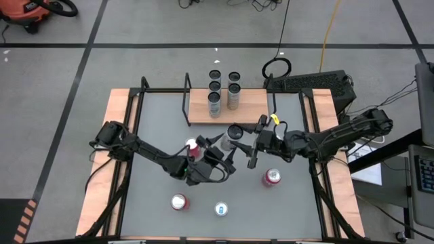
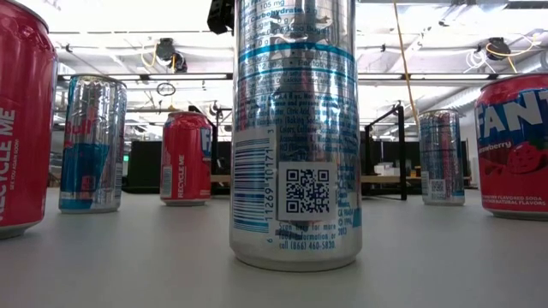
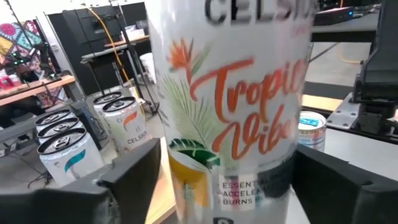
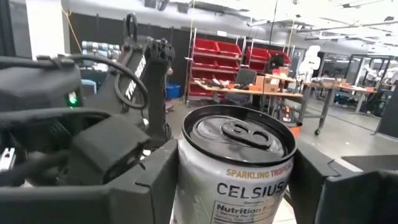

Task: Place canned beverage on shelf
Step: Put the white yellow soda can aligned with the other white yellow soda cans on the shelf

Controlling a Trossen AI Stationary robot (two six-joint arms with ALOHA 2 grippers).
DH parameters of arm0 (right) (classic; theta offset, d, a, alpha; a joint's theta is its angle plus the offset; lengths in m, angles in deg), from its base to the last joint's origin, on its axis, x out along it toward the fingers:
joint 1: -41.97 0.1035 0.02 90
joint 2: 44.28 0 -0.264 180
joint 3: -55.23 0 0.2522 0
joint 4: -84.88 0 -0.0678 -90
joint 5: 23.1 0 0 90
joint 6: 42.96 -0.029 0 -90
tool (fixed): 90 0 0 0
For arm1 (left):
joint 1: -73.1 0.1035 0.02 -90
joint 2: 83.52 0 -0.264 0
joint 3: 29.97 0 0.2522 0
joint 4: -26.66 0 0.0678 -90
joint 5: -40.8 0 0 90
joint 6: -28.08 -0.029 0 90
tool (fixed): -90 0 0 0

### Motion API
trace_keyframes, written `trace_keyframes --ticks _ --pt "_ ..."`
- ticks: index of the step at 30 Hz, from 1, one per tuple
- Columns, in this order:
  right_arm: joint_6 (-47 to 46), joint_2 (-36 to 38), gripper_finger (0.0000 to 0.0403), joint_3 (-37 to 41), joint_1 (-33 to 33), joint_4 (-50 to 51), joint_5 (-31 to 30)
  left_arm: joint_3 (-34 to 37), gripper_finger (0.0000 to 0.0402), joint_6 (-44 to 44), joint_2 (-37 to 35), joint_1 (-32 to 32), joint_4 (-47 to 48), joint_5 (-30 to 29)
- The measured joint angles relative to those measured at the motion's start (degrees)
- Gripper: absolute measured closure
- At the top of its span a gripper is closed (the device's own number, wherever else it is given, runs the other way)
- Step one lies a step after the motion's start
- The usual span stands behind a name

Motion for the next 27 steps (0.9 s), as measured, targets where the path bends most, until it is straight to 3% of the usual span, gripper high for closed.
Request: trace_keyframes --ticks 9,19,23,27 --pt "0.0 3.1 0.0213 0.0 -0.2 7.1 1.6 0.0 0.0039 0.0 0.0 -3.0 0.9 0.0" --pt "-2.5 9.4 0.0212 0.1 -7.2 20.5 20.0 0.0 0.0038 -2.0 -3.9 -8.9 3.7 -1.6" --pt "-3.3 9.4 0.0213 2.5 -11.9 18.1 26.9 0.0 0.0038 -1.4 -7.6 -10.7 8.9 -1.5" --pt "-3.5 8.1 0.0212 6.6 -16.7 12.0 32.5 0.0 0.0038 3.6 -13.1 -11.3 19.6 4.0"
